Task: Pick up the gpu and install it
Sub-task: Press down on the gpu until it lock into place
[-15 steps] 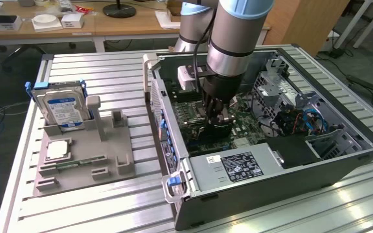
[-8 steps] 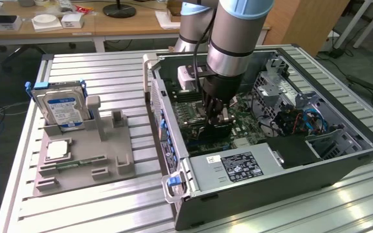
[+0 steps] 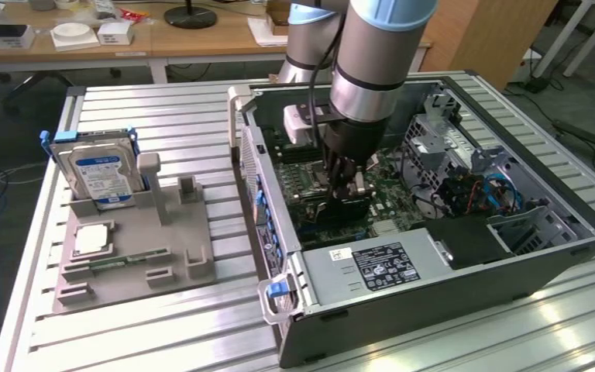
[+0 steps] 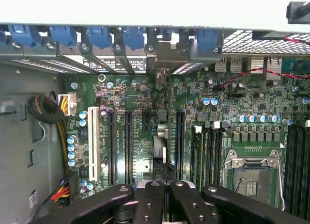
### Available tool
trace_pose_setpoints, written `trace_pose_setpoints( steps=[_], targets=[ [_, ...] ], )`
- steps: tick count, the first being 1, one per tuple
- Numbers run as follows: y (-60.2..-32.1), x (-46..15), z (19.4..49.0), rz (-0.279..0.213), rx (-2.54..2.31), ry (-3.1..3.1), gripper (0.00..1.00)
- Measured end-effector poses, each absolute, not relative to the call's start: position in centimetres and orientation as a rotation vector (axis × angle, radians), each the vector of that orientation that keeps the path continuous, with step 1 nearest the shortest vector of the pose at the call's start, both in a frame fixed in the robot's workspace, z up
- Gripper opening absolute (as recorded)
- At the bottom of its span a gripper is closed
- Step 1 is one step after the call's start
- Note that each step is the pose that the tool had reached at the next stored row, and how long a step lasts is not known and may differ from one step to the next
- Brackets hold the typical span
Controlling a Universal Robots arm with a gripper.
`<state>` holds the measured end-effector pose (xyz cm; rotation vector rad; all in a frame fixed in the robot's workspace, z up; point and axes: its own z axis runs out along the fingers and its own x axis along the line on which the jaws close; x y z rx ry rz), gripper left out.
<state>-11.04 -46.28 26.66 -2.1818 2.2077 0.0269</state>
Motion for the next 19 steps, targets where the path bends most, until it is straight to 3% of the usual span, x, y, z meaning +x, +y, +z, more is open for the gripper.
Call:
trace_pose_setpoints(
  steps=[19],
  targets=[
    [-46.3, -8.3, 26.1, 0.026, -2.183, 2.209, 0.1]
  ],
)
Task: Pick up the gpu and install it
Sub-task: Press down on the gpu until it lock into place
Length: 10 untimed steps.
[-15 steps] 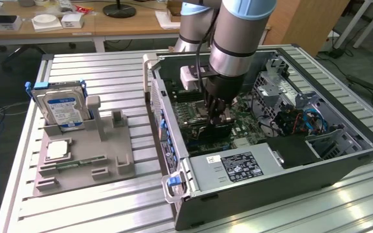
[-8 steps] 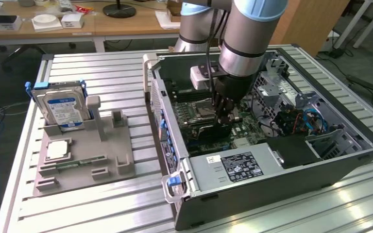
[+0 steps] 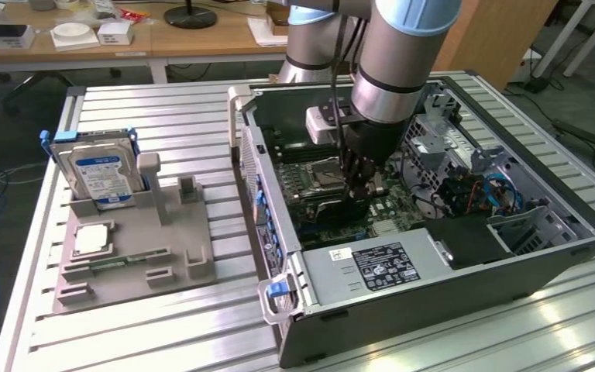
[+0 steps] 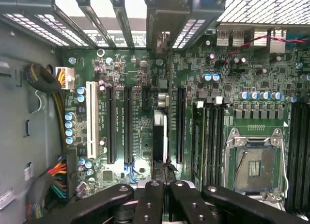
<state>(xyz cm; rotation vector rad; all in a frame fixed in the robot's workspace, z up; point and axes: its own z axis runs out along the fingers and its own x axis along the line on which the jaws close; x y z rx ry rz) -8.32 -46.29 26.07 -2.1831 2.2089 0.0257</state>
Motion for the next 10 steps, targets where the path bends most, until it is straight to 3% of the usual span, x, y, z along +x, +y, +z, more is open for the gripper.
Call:
trace_pose_setpoints(
  steps=[10],
  targets=[
    [-46.3, -8.3, 27.3, 0.028, -2.182, 2.208, 0.1]
  ],
)
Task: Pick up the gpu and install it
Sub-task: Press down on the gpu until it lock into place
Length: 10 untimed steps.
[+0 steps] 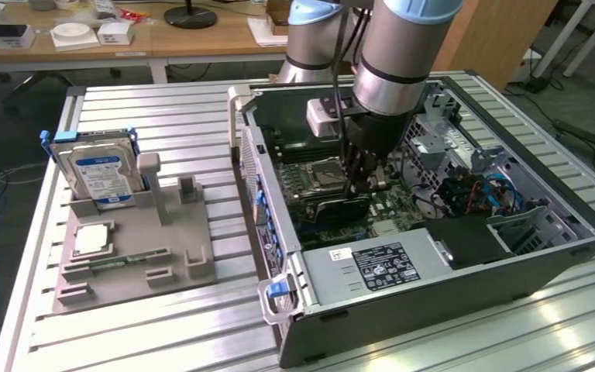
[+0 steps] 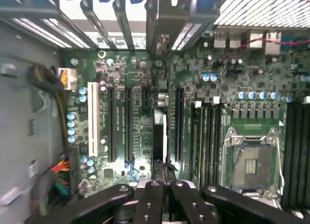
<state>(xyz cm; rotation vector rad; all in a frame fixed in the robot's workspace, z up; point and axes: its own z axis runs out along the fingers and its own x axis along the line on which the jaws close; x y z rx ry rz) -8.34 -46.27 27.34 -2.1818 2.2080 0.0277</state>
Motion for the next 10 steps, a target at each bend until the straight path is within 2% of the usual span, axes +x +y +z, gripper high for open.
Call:
trace_pose_setpoints(
  steps=[10],
  targets=[
    [-46.3, -11.1, 27.4, 0.028, -2.182, 2.208, 0.1]
  ],
)
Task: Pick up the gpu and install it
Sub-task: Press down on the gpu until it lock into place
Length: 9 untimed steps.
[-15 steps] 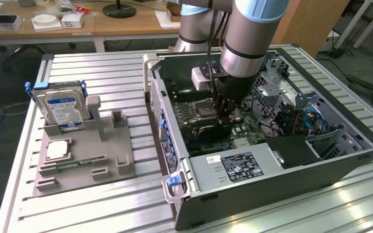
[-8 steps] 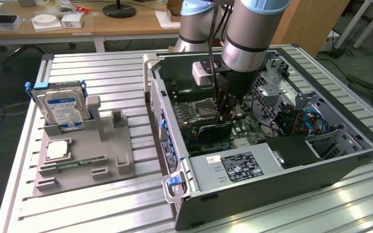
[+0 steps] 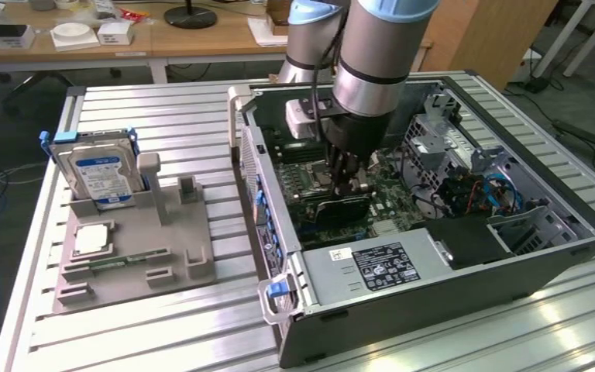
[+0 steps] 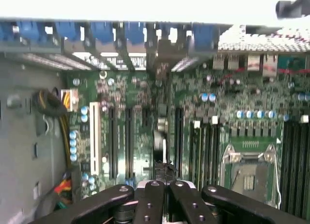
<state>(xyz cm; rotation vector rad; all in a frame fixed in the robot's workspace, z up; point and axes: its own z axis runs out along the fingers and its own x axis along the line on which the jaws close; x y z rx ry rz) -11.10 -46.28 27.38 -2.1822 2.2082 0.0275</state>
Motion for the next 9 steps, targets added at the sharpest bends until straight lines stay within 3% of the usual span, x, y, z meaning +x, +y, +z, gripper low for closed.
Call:
trace_pose_setpoints(
  steps=[9],
  targets=[
    [-46.3, -13.5, 27.4, 0.027, -2.182, 2.208, 0.1]
  ],
)
